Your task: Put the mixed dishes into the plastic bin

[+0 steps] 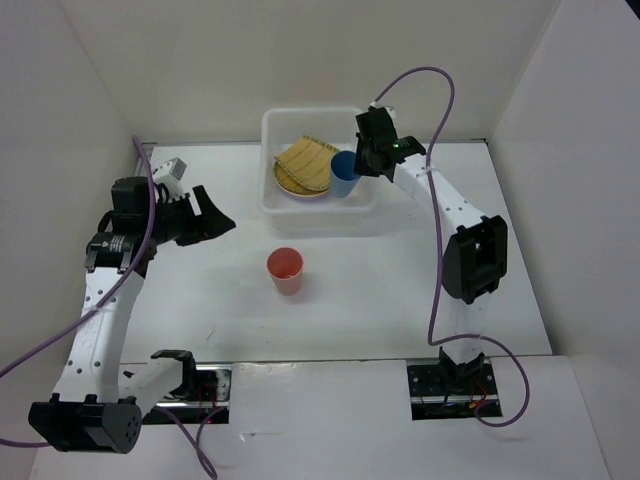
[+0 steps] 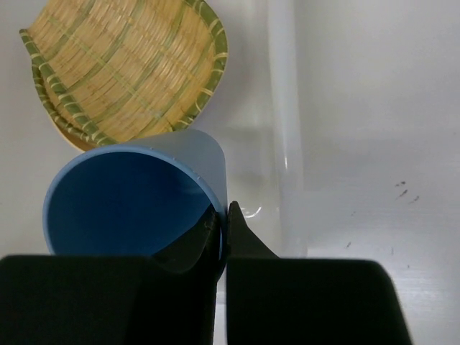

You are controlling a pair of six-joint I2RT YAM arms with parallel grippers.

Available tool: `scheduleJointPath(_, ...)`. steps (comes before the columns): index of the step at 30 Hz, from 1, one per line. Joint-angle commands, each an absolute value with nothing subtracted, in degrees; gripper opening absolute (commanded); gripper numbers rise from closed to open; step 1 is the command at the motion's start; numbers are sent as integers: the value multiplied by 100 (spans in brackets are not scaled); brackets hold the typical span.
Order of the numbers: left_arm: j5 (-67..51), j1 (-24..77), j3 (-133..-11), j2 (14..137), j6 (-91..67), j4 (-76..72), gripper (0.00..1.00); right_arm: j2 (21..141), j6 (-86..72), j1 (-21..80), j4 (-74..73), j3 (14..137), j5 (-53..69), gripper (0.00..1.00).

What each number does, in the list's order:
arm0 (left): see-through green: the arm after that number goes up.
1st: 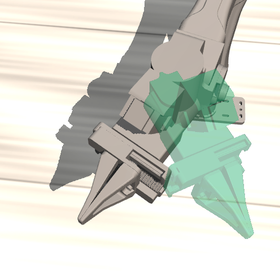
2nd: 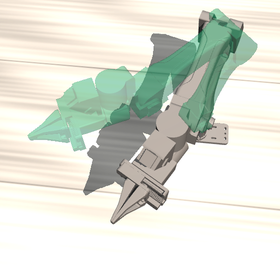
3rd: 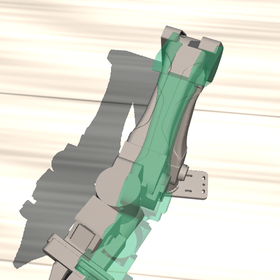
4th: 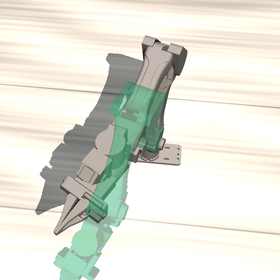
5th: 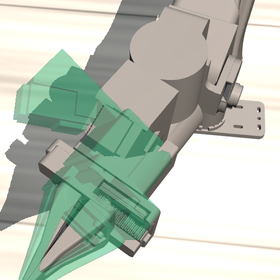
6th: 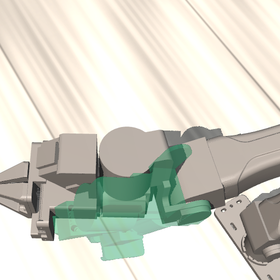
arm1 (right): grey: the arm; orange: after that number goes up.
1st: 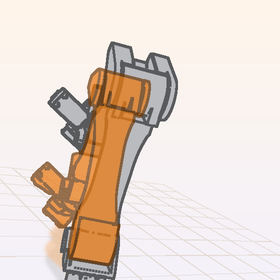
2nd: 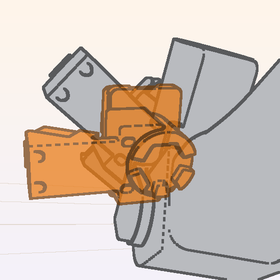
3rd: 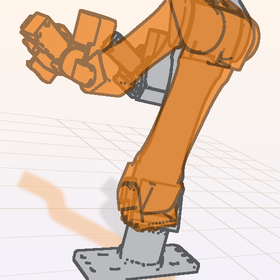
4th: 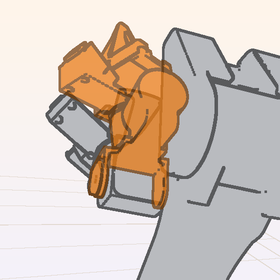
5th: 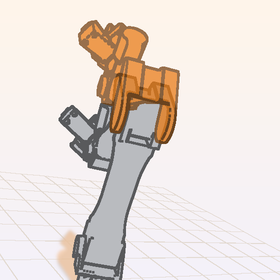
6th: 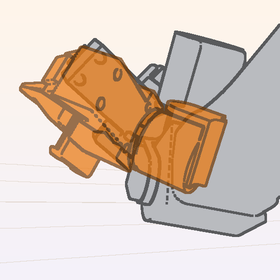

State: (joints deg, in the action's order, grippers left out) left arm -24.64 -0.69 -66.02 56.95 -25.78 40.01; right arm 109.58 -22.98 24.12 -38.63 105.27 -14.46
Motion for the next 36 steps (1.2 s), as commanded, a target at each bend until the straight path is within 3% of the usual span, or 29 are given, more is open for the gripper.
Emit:
scheduleJointPath(1, -2443, 131, -6557, 5774, -2303, 3946, 78, 11196, -2180, 2452, -3656, 11073, -1389, 0)
scheduleJointPath(14, -1793, 1203, -6390, 6548, -2293, 3823, 74, 11426, -2180, 2452, -3929, 10951, -1397, 0)
scheduleJointPath(36, -1582, 1547, -6275, 6838, -2347, 3586, 74, 10846, -2074, 2619, -4948, 11470, -1564, 0)
